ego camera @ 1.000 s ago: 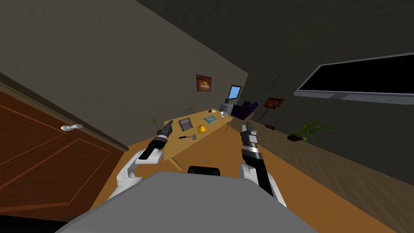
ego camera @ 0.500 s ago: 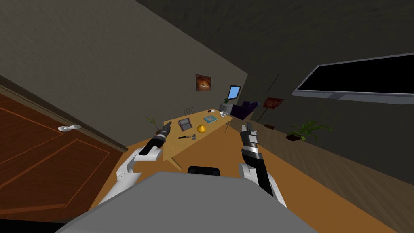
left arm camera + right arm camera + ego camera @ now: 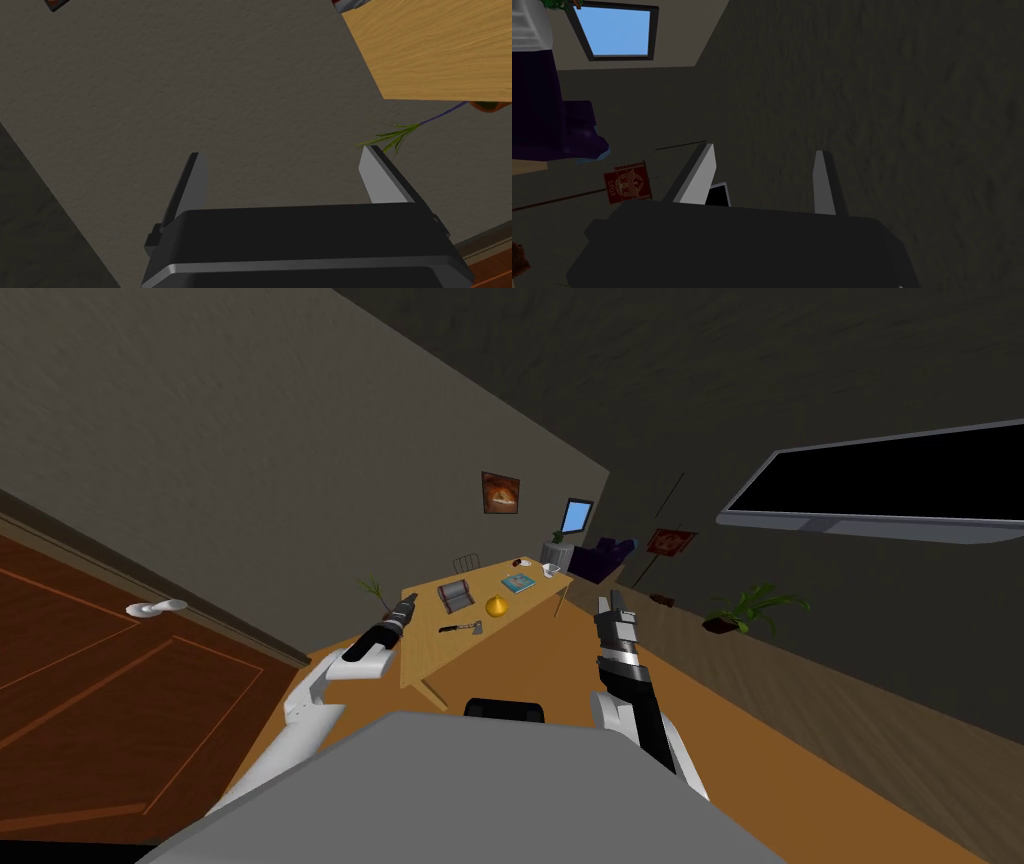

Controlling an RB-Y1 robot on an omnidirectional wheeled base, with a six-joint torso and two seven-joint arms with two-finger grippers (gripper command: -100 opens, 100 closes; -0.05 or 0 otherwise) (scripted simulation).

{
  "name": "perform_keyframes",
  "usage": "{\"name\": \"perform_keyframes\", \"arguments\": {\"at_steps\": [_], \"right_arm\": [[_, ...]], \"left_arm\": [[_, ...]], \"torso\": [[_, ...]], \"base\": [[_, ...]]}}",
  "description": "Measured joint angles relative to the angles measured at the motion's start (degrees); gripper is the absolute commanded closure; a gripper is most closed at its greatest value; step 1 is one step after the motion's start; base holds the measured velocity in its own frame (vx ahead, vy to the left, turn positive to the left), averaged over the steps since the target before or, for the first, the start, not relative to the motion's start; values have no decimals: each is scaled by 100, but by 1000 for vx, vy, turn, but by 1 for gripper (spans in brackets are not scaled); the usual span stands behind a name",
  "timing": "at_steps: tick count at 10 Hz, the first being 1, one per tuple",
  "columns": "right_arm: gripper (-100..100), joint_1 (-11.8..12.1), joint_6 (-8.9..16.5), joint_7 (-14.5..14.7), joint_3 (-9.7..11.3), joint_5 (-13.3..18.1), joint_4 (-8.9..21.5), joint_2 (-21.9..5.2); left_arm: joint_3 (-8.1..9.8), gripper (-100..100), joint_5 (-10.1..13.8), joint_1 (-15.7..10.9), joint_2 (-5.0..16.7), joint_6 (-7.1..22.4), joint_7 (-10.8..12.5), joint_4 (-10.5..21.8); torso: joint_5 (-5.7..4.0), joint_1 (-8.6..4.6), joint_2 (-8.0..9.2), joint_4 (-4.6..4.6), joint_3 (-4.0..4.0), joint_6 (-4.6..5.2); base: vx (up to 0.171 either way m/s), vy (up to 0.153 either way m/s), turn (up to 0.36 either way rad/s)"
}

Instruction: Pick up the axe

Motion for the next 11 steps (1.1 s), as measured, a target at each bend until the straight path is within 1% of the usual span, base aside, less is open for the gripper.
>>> {"name": "perform_keyframes", "arguments": {"at_steps": [2,3,5,6,7,8,9,11], "right_arm": [[0,0,0,0,0,0,0,0],[0,0,0,0,0,0,0,0],[0,0,0,0,0,0,0,0],[0,0,0,0,0,0,0,0],[0,0,0,0,0,0,0,0],[0,0,0,0,0,0,0,0],[0,0,0,0,0,0,0,0],[0,0,0,0,0,0,0,0]], "left_arm": [[98,-100,82,-180,133,281,-73,352],[144,-100,144,-214,218,456,-89,421],[255,-100,242,-253,320,809,-140,581],[312,-100,267,-358,354,1009,-174,663],[337,-100,304,-465,411,1150,-199,844],[351,-100,347,-485,460,1235,-205,928],[398,-100,400,-573,516,1377,-228,1096],[466,-100,393,-719,505,1636,-269,1369]], "torso": [[0,0,-3,-1,-2,0],[0,0,-2,-1,-1,-2],[0,1,-3,-1,-2,-2],[0,0,-5,-1,-3,0],[0,0,-6,-2,-3,-1],[0,1,-2,-1,-1,-3],[0,0,-6,-1,-3,0],[0,-2,-9,-2,-5,1]], "base": [[16,-11,-36],[20,-8,-53],[20,-7,-42],[22,-9,-43],[12,-5,-5],[25,-8,-85],[24,-5,-38],[35,-11,-61]]}}
